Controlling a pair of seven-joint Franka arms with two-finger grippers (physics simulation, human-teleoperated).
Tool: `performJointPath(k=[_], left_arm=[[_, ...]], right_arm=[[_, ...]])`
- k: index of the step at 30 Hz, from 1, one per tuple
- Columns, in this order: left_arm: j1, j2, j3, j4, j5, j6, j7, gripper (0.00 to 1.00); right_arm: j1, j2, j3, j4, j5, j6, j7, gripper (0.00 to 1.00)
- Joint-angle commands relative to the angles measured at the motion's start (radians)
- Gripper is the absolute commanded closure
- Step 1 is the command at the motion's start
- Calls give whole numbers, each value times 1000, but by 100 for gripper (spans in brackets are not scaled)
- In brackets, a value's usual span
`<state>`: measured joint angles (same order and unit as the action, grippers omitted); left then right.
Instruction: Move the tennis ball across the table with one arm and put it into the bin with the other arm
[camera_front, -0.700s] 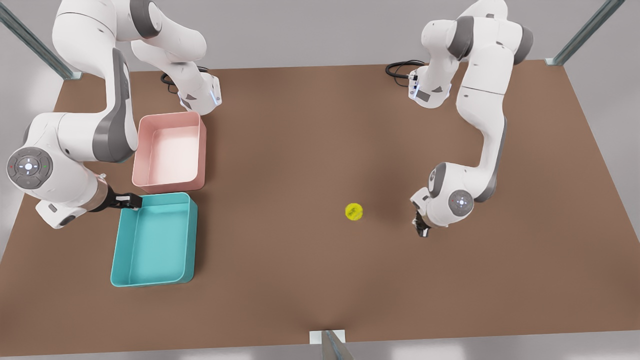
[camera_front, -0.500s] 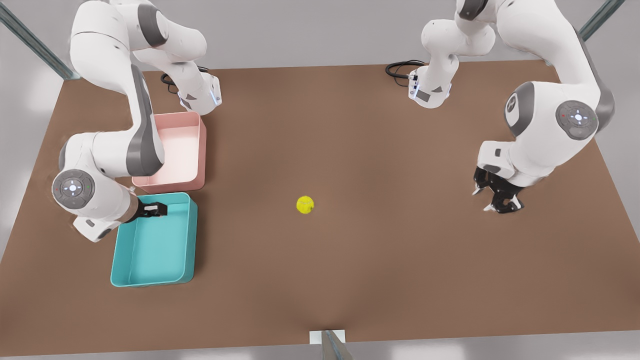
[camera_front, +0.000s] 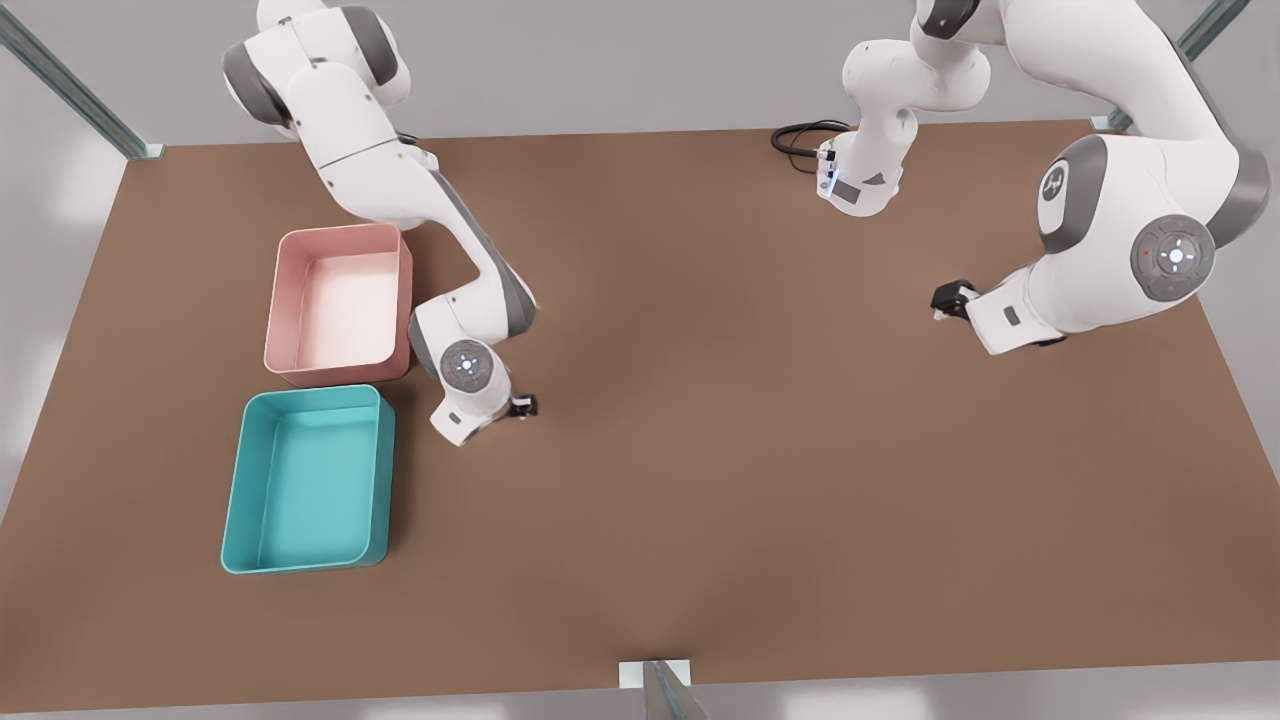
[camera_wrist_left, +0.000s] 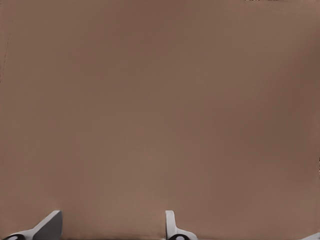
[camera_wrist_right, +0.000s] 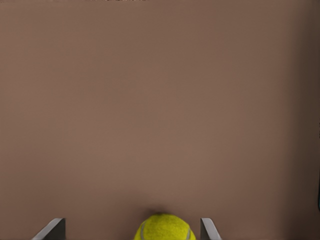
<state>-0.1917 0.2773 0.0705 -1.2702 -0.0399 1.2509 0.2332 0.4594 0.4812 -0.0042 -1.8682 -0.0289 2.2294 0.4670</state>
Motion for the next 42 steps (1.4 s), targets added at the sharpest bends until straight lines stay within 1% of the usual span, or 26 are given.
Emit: performJointPath(k=[1,4,7,8,13,21,29,33,34,35,36,40,42], left_arm=[[1,-1,0,0,0,-33,-580,0],[0,-1,0,-1,0,-33,-580,0],[1,-1,0,-1,0,-33,-580,0],[0,-1,0,-1,0,-33,-580,0],[0,-1,0,-1,0,-34,-581,0],[0,-1,0,-1,-1,-33,-583,0],[-2,2,0,-1,-2,-33,-583,0],[-2,2,0,-1,0,-34,-585,0],[-2,2,0,-1,0,-34,-585,0],[-2,2,0,-1,-2,-33,-583,0],[-2,2,0,-1,0,-33,-585,0],[-2,3,0,-1,-2,-33,-585,0],[-2,3,0,-1,-2,-33,-585,0]], right_arm=[[-4,-19,-3,-43,-2,222,366,0],[-4,-65,-11,-131,-3,260,357,0],[-10,-93,-16,-253,-3,368,320,0],[-18,-107,-14,-286,-6,375,300,0],[7,-115,-10,-368,-6,414,300,0],[16,-115,-7,-399,-9,417,300,0],[10,-53,-7,-399,-19,420,300,0],[11,-46,-5,-408,-23,423,300,0],[11,-46,-5,-408,-23,420,300,3],[11,-46,-5,-408,-23,420,297,13],[10,-47,-5,-407,-23,418,295,22],[1,-70,-3,-393,-25,403,275,25],[-54,-99,-3,-352,-23,366,180,26]])
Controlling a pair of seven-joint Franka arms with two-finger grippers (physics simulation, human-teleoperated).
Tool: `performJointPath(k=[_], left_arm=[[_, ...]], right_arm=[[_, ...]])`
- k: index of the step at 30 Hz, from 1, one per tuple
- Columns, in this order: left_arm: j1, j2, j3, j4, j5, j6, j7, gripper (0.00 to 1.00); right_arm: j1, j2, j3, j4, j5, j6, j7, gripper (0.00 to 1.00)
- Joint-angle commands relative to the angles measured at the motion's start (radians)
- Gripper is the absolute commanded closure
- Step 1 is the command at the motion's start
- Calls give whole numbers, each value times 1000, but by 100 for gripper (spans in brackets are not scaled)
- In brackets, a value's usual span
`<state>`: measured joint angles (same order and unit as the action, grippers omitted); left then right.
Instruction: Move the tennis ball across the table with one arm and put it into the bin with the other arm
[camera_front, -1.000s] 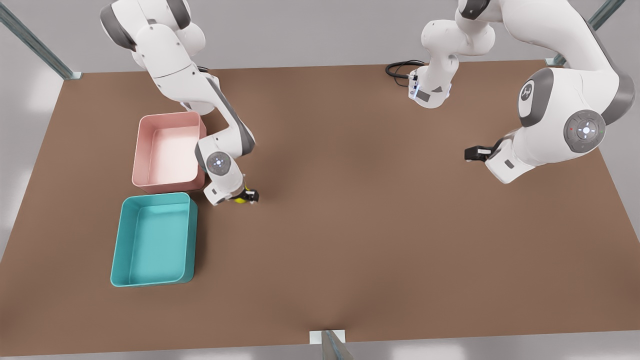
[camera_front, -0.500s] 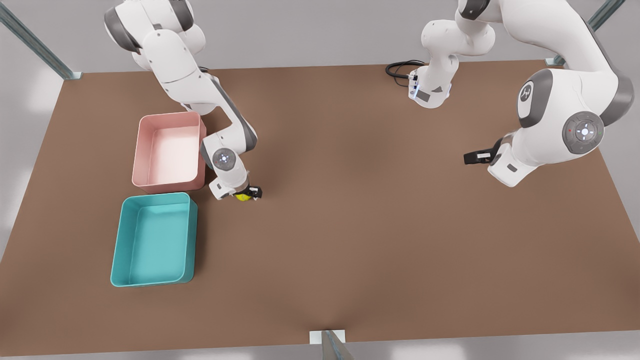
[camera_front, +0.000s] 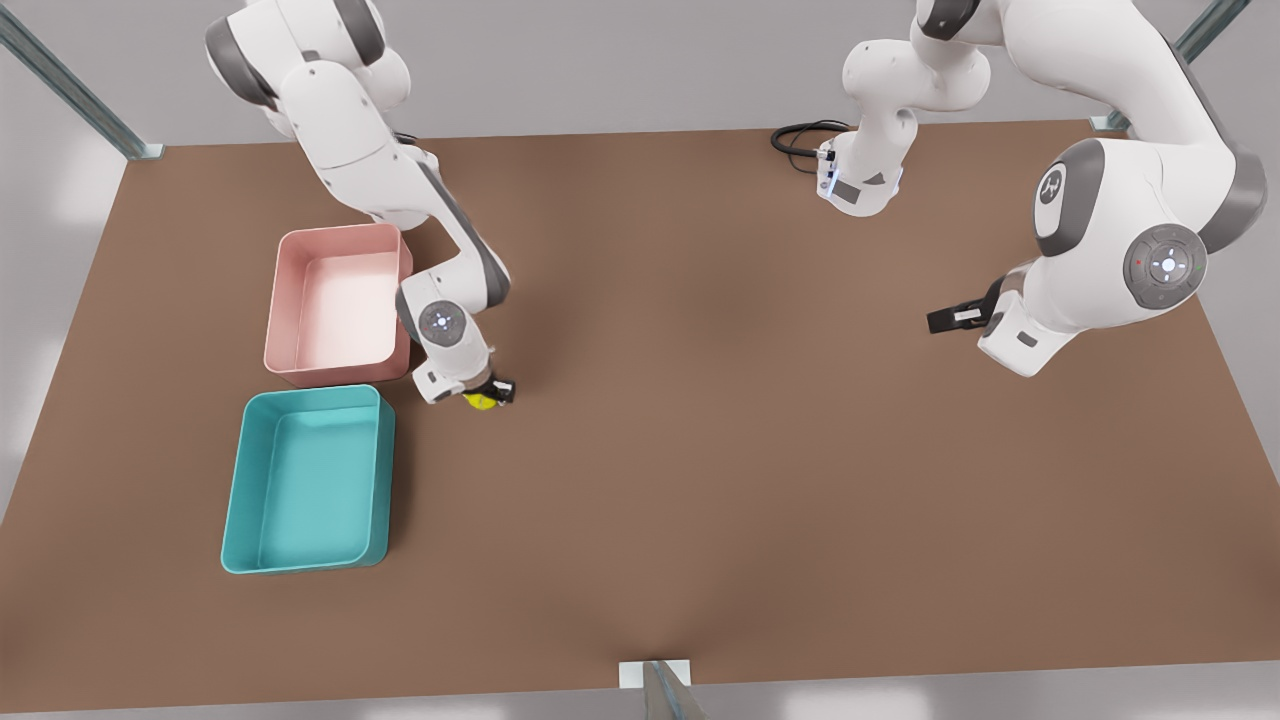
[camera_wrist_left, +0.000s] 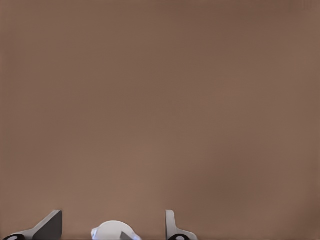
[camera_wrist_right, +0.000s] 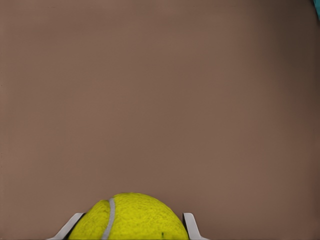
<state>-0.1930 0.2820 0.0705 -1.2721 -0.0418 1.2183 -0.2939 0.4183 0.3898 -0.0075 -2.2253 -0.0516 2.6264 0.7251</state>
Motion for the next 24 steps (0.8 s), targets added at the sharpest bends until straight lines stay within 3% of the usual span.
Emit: performJointPath(k=[1,5,8,9,10,13,15,16,18,20,24], left_arm=[[1,0,0,0,0,0,-57,0],[1,0,0,0,-20,-2,-59,0],[1,0,0,0,-20,0,-59,0],[1,0,0,0,-20,-2,-57,0],[1,0,0,0,-20,-2,-59,0],[0,0,0,0,-20,-2,-59,0],[0,0,0,0,-20,-2,-59,0],[0,0,0,0,-18,-2,-59,0],[0,-1,0,0,-18,-3,-59,0],[0,-1,0,0,-18,-3,-59,0],[-2,-1,0,0,-18,-14,-59,0]], right_arm=[[-53,-22,0,52,-1,-98,-174,26],[-297,-16,-12,300,-1,-341,-700,26],[-340,0,-69,343,-1,-374,-869,26],[-349,9,-81,343,-1,-374,-882,23],[-357,29,-85,346,-1,-374,-877,0],[-354,47,-85,392,13,-407,-860,0],[-349,63,-77,481,61,-595,-683,0],[-320,70,-75,657,47,-919,-647,0],[-335,20,-74,846,36,-1236,-658,0],[-343,-158,-65,848,26,-1270,-653,0],[-343,-192,-65,854,21,-1312,-645,0]])
